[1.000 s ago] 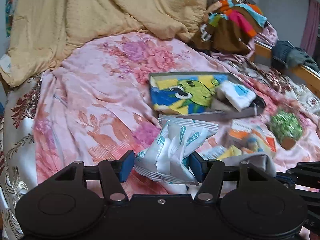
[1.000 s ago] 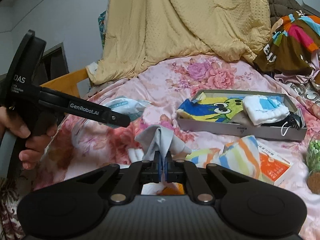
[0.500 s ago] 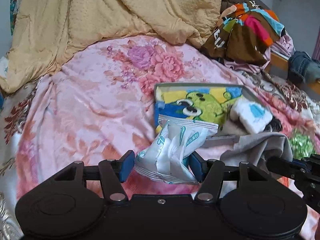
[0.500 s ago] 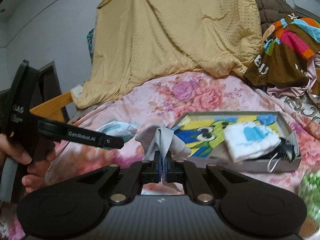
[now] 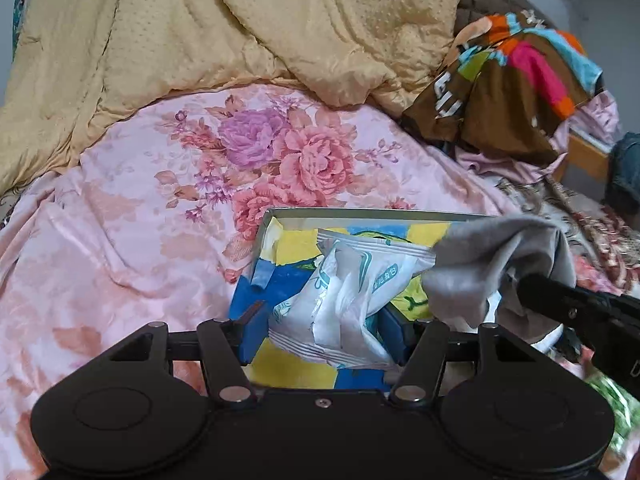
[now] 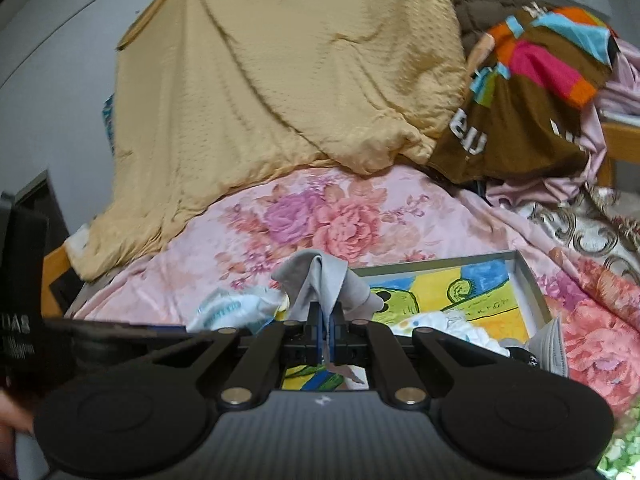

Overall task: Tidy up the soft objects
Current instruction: 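Carry the packet and sock into the tray and open both grippers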

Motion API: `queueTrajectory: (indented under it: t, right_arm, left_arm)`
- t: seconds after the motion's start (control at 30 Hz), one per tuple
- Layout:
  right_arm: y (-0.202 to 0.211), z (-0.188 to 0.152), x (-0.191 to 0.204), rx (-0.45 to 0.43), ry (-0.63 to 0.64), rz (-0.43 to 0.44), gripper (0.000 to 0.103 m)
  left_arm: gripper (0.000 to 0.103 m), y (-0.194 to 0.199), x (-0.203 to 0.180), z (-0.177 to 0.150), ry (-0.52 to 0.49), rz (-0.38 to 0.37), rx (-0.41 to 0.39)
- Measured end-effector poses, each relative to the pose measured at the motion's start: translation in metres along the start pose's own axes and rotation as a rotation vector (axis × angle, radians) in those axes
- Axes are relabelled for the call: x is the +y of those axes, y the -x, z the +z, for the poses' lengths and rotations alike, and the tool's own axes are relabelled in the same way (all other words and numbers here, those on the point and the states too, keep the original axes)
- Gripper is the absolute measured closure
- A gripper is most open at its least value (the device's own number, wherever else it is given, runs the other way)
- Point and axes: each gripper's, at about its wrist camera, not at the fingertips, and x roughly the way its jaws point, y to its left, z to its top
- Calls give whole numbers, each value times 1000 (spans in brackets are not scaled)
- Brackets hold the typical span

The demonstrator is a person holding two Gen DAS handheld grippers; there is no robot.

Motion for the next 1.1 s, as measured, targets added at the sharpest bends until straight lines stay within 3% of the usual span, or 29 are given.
queueTrajectory:
  t: [0.4,0.77,1.1]
  right_arm:
    - [-30,-24,-12,100,-20,-24,99]
    - [-38,-32,-16,146,-38,-34,89]
    - [-37,-21,-7,141,1,-44,56]
  left_arm:
    - [41,-47,2,-4,26,111,136]
    - [41,-61,2,-12,18,107,200]
    - [37,-62,14,-13,100,91,232]
